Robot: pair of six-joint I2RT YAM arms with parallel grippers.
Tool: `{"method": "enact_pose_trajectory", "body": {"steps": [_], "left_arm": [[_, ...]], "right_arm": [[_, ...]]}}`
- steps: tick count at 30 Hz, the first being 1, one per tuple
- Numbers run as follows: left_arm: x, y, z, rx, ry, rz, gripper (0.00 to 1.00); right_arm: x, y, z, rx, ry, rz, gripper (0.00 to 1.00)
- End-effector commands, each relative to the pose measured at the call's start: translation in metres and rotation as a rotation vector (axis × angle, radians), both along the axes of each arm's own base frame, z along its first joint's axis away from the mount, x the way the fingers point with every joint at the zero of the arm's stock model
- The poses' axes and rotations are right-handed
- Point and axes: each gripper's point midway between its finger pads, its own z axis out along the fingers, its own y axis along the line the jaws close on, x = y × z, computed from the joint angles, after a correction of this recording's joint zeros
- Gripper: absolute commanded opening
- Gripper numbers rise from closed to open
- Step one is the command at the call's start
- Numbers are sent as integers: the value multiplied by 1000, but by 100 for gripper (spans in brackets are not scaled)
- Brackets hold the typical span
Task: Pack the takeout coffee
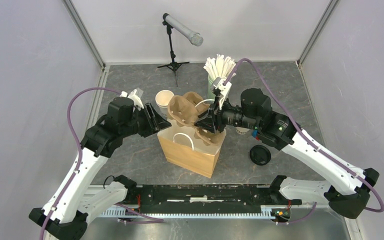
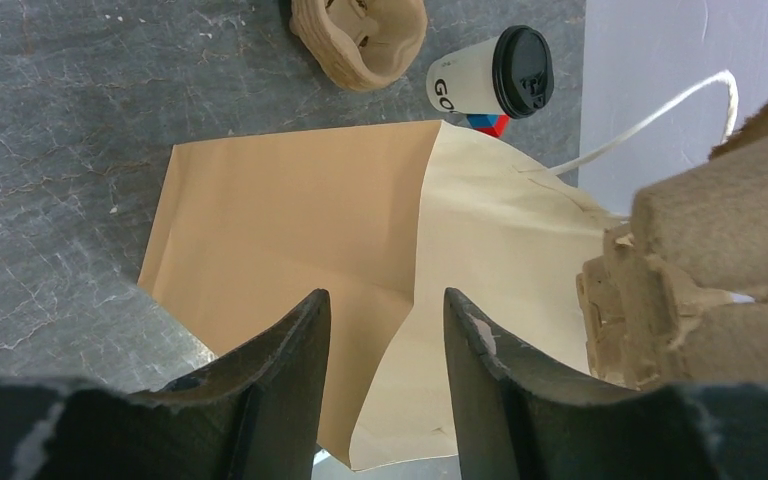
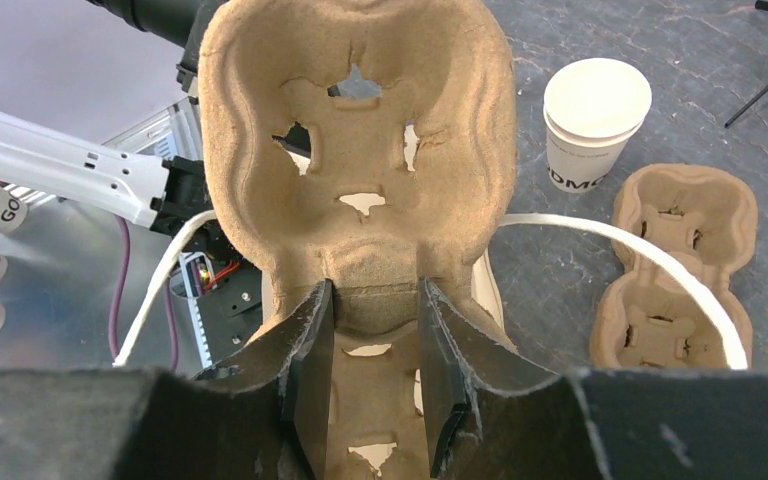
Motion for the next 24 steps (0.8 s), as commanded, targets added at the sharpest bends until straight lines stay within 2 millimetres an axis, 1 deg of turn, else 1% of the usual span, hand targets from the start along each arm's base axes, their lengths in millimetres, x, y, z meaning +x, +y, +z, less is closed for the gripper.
{"method": "enact_pose_trajectory", "body": {"steps": [1, 3, 6, 9, 12, 16, 19, 24], "left_arm": [[2, -4, 9, 7, -65, -55, 51], [2, -3, 7, 13, -64, -56, 48], [3, -1, 4, 26, -71, -50, 41], [3, 2, 7, 32, -95, -42, 28], [3, 1, 11, 20, -112, -43, 19], [4, -3, 12, -2, -116, -54, 8], [4, -6, 12, -18, -117, -63, 4], [4, -5, 16, -16, -135, -61, 3]], "right_arm": [[3, 1, 4, 10, -64, -4, 37], [4, -1, -4, -14, -67, -10, 37], [4, -4, -15, -54, -68, -13, 37], [3, -7, -24, -96, -76, -14, 37], [4, -9, -30, -124, -81, -22, 36], [2, -4, -34, -129, -81, -13, 36], [0, -1, -38, -145, -96, -2, 37], [-4, -2, -45, -208, -149, 16, 36]]}}
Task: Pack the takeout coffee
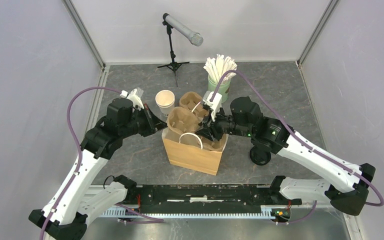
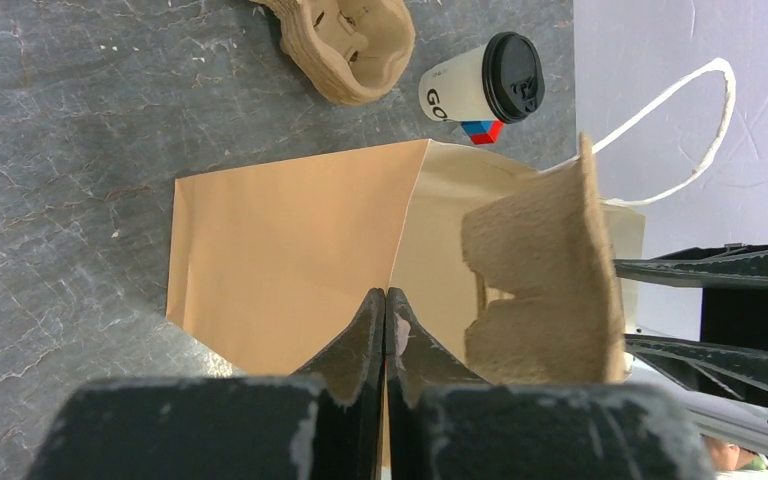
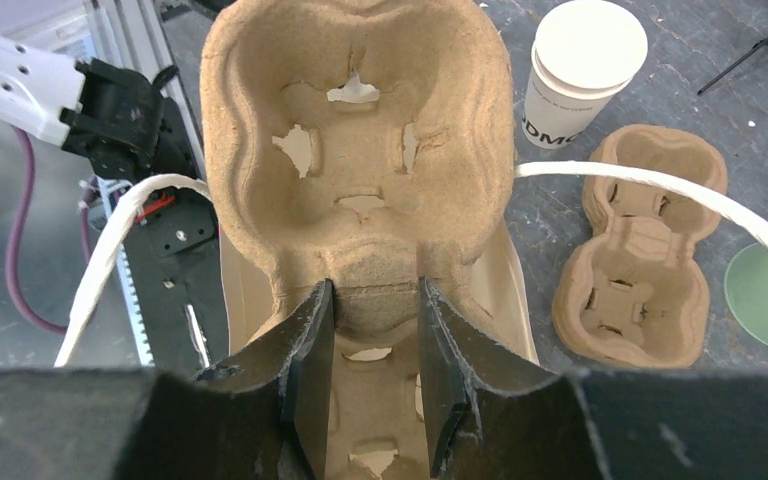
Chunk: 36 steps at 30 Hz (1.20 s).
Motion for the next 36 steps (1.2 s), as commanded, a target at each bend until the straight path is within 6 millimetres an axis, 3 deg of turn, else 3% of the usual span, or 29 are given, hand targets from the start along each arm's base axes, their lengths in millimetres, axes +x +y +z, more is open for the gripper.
{"method": "enact_pose_trajectory", "body": {"steps": [1, 7, 24, 36], "left_arm": [[2, -5, 15, -21, -79, -42, 3], [-1, -11, 15, -33, -83, -89, 2], [-5, -13, 11, -19, -74, -124, 2], [-4, -9, 10, 12, -83, -121, 2]], "right_arm": [[3, -3, -4, -62, -89, 5, 37], [2, -6, -23, -159, -118, 3, 37], [2, -1, -51, -251, -136, 6, 37], [-1, -18, -65, -330, -138, -4, 36]]}}
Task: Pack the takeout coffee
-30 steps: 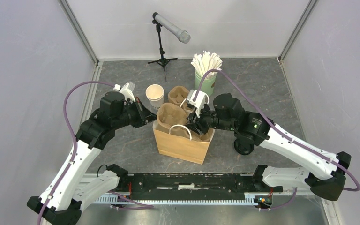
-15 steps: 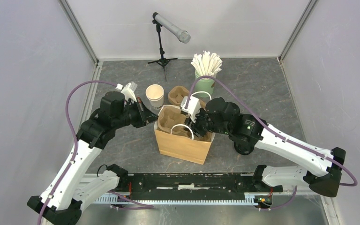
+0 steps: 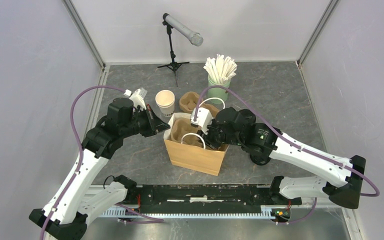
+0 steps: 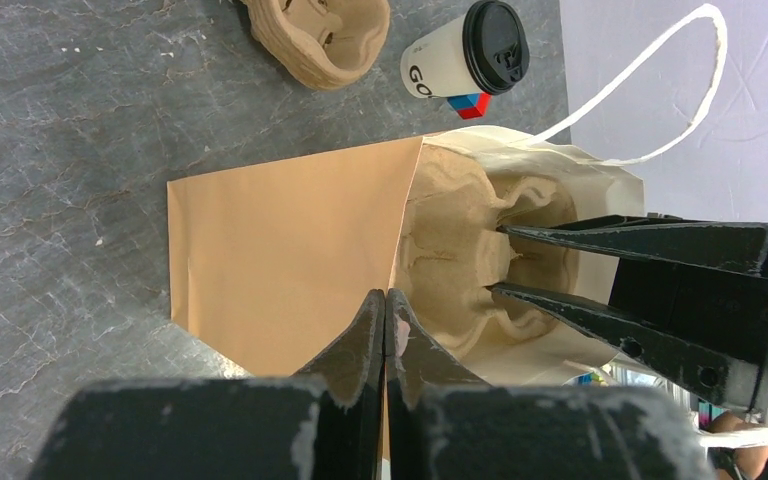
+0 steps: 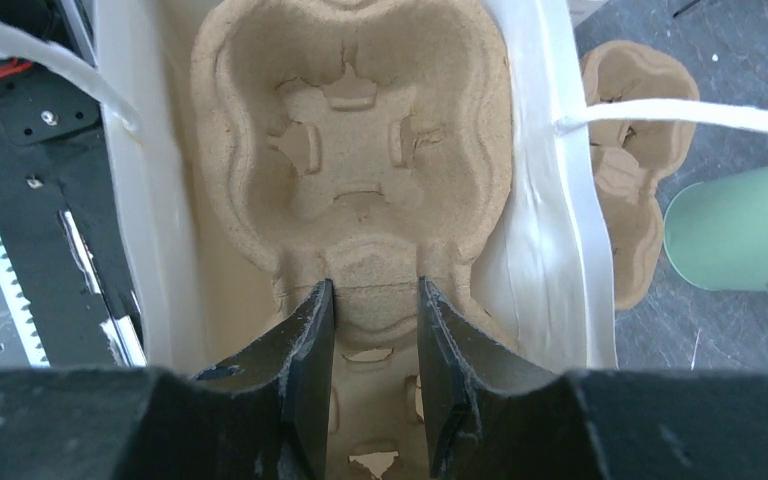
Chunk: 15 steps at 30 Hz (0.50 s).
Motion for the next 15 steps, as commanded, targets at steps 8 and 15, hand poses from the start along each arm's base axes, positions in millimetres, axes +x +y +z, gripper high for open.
{"method": "enact_pose_trajectory", "body": {"steps": [8, 15], "left_arm": [[1, -4, 14, 7, -71, -55, 2], [-3, -8, 16, -8, -78, -95, 2]], "right_arm": [[1, -3, -21, -79, -5, -7, 37], [1, 2, -41, -103, 14, -1, 40]]}}
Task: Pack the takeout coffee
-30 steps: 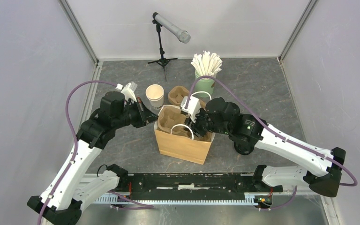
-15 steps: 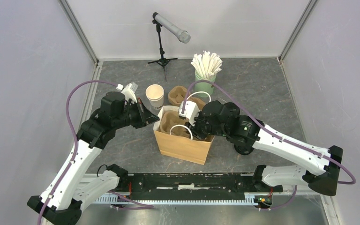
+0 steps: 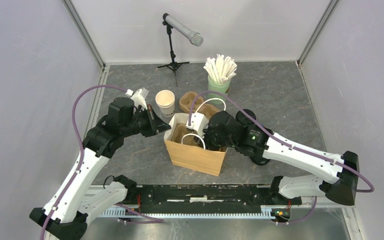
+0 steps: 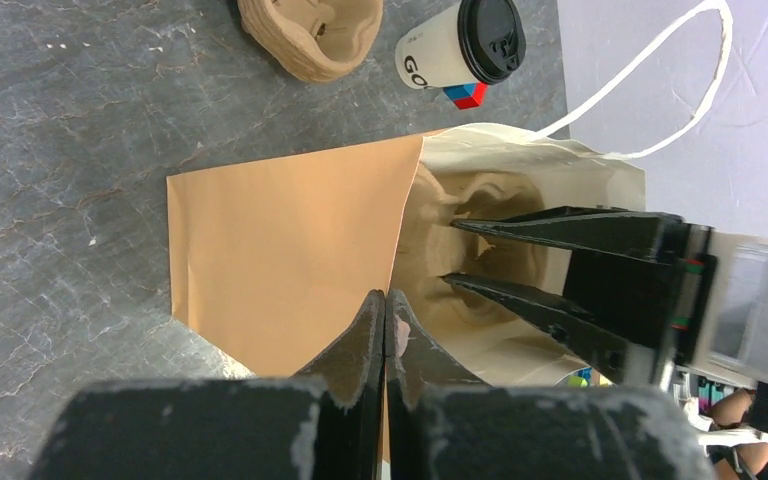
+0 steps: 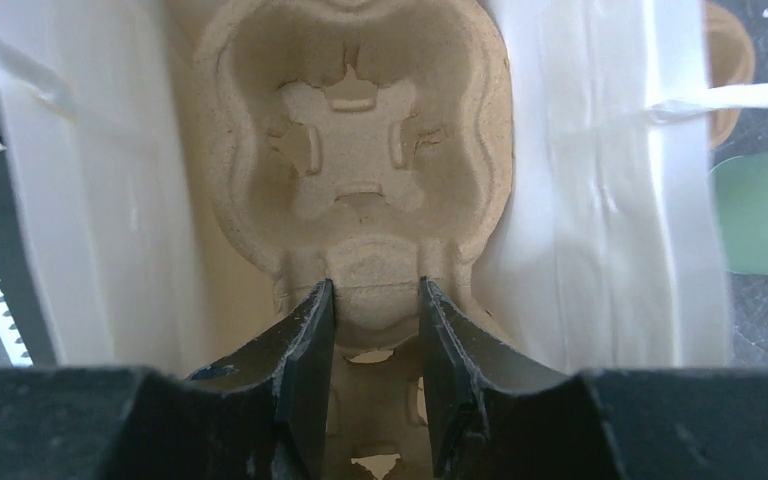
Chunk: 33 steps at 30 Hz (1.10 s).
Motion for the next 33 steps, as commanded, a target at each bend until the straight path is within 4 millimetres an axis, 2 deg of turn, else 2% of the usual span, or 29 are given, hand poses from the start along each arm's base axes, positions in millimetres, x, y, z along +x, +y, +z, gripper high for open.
{"method": "enact_pose_trajectory", "body": {"steps": [1, 8, 12, 17, 19, 23, 25, 31, 33], "left_arm": [[-3, -6, 17, -14, -79, -74, 2], [-6, -6, 17, -16, -76, -87, 2], [-7, -6, 17, -16, -77, -87, 2], [-9, -4, 15, -13, -71, -81, 8], [-9, -3, 14, -9, -69, -79, 13], [-10, -4, 18, -15, -72, -82, 20], [-10, -2, 20, -10, -72, -76, 33], [-4, 5, 35, 21, -110, -41, 55], [0, 8, 37, 48, -123, -29, 58]], "right_arm": [[3, 1, -14, -25, -5, -5, 40], [4, -3, -31, -64, 1, -14, 42], [5, -3, -33, -73, 3, -20, 52], [11, 5, -3, -17, -25, -37, 65], [11, 7, 8, 4, -23, -41, 69], [8, 8, 27, 49, -20, -43, 73], [6, 7, 36, 73, -23, -46, 73], [2, 8, 69, 165, -14, -59, 72], [1, 7, 82, 203, -13, -74, 72]]}}
